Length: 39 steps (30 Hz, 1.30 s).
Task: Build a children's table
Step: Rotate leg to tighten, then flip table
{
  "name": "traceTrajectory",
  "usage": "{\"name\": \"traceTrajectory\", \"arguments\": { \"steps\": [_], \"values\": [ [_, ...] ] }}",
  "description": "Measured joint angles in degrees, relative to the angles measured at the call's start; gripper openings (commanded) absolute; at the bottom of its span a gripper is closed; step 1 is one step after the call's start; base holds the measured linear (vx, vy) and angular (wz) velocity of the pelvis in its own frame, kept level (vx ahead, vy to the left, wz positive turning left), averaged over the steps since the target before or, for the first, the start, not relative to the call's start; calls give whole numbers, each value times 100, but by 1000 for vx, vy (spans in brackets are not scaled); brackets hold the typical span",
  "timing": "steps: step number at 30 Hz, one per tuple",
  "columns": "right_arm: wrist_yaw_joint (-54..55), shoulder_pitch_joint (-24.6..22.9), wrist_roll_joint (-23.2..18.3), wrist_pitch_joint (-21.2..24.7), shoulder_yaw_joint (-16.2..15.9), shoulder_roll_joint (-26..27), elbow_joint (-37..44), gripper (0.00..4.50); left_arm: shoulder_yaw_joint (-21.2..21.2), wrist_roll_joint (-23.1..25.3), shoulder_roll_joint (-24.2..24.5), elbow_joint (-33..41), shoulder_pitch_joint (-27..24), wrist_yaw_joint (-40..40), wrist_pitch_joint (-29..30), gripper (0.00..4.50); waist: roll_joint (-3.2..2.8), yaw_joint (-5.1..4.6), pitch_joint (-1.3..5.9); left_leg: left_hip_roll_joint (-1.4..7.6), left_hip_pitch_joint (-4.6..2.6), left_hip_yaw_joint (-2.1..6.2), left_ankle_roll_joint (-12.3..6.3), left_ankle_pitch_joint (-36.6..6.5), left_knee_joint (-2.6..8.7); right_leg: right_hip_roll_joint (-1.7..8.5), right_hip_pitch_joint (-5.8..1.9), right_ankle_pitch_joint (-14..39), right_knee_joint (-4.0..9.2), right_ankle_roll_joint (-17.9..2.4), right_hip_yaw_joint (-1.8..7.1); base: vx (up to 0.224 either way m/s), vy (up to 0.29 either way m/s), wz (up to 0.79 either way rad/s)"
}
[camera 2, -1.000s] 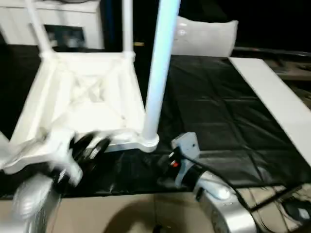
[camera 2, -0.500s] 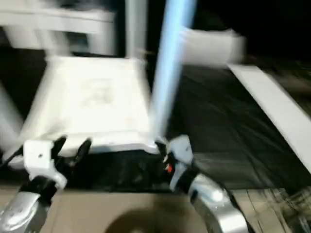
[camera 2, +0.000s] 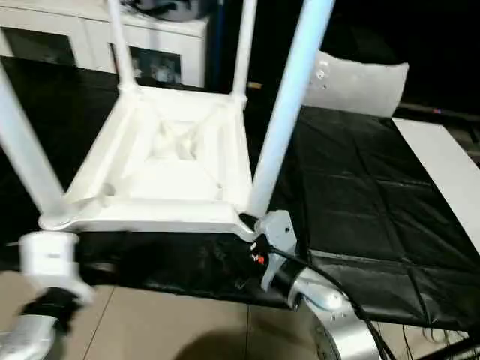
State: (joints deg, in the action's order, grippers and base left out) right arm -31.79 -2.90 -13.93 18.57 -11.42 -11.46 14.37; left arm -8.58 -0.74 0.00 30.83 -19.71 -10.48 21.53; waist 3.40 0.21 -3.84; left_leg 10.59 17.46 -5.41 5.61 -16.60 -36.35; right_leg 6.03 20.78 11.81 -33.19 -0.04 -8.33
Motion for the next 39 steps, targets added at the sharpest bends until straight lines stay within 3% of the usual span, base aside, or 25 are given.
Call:
{"name": "traceTrajectory", "arguments": {
  "steps": [2,4,7,9,13,24,31,39],
  "values": [
    [-110,157,-45,-56,12,5,-129,450,-132,45,-47,58,-15,200,70,445,21,1,17,4,29,-14,25,54,-3,-4,34,-166,0,-15,27,0,0,0],
    [-146,362,-118,-96,63,4,-354,450,-269,29,-124,142,-45,347,97,445,32,12,45,35,67,-26,37,66,0,-80,76,-217,-4,-27,123,70,-36,7],
    [44,652,-48,-288,98,105,-670,450,-403,-22,-200,184,-77,459,76,445,21,44,81,44,119,-55,10,93,25,-92,147,-211,-24,-66,139,43,-11,0],
    [385,863,119,-409,299,168,-901,450,-437,-82,-189,191,-54,459,20,445,25,91,89,43,163,-95,10,102,25,-90,207,-206,-49,-73,152,0,0,0],
    [603,926,135,-511,571,164,-1037,450,-477,-288,158,107,134,213,-48,445,59,192,107,49,148,-126,21,120,44,-92,234,-192,-98,-89,169,0,0,0],
    [357,507,161,-618,-98,376,-1000,450,-730,-733,898,-799,1149,-362,-15,445,86,189,125,53,133,-133,87,154,63,-115,231,-204,-98,-72,212,0,0,0],
    [-261,440,102,-488,-644,218,-769,450,-856,-869,1080,-1242,1516,-487,-16,385,81,208,124,62,135,-132,86,155,64,-158,231,-217,-96,-84,267,0,0,0],
    [-378,499,95,-354,-718,208,-771,450,-787,-1083,1360,-1750,1709,-911,-67,328,85,224,126,75,133,-137,94,159,70,-170,235,-224,-96,-98,268,0,0,0]
  ]
}}
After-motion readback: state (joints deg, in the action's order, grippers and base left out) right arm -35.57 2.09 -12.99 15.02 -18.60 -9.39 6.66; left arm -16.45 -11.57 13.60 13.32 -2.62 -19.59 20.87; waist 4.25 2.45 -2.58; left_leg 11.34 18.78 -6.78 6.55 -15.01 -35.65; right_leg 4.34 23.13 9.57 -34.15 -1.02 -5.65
